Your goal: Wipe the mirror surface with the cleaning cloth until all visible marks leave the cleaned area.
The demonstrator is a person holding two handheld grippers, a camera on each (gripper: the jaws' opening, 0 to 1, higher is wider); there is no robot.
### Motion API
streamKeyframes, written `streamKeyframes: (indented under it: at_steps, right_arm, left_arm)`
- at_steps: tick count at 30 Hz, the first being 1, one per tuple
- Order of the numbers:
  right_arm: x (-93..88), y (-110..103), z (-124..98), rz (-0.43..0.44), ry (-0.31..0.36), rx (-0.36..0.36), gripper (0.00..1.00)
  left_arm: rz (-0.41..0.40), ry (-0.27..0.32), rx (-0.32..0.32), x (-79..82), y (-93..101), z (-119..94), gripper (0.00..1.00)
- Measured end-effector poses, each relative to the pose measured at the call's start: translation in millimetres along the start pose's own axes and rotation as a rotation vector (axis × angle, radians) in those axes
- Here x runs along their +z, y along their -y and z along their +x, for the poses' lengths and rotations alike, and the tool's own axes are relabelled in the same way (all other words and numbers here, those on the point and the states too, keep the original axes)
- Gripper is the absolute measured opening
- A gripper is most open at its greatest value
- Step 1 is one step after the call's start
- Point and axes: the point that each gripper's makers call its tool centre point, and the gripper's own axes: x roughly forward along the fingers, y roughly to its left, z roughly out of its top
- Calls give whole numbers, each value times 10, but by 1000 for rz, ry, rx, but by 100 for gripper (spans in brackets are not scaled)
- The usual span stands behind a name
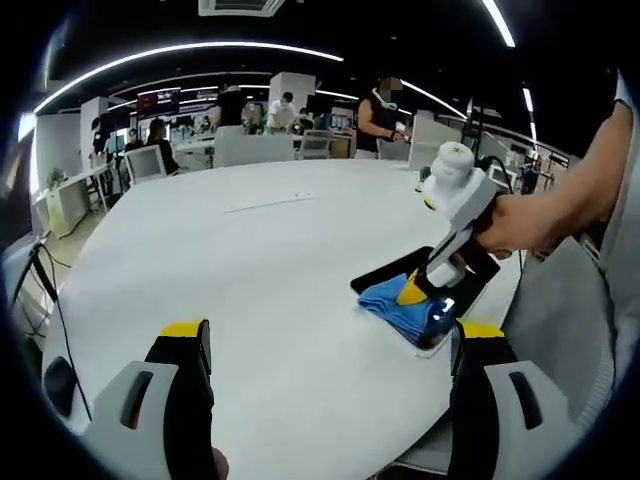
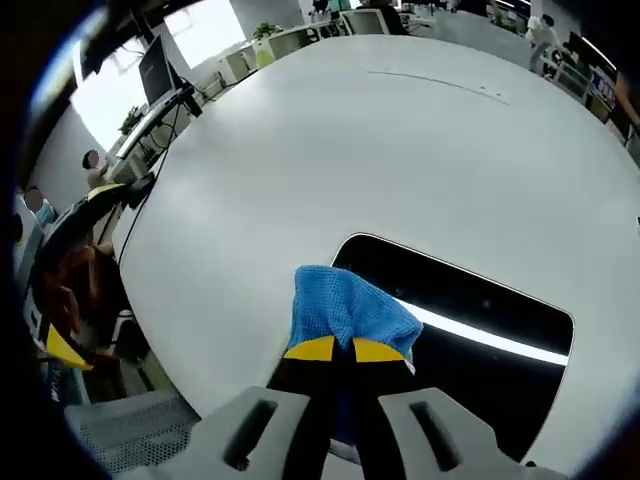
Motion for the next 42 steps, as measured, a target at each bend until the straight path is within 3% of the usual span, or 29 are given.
streamKeyframes:
  at_steps: [16, 23, 33, 42]
  right_arm:
    - [384, 144, 136, -66, 0, -38, 0]
    - [445, 166, 161, -66, -2, -40, 0]
    - [559, 218, 209, -64, 8, -53, 0]
    - [551, 215, 208, -72, 7, -48, 0]
  left_arm:
    - [-7, -13, 9, -61, -6, -52, 99]
    - [-15, 1, 25, 5, -47, -20, 99]
    - [-1, -9, 22, -1, 47, 52, 99]
    - [2, 19, 54, 126, -101, 13, 99]
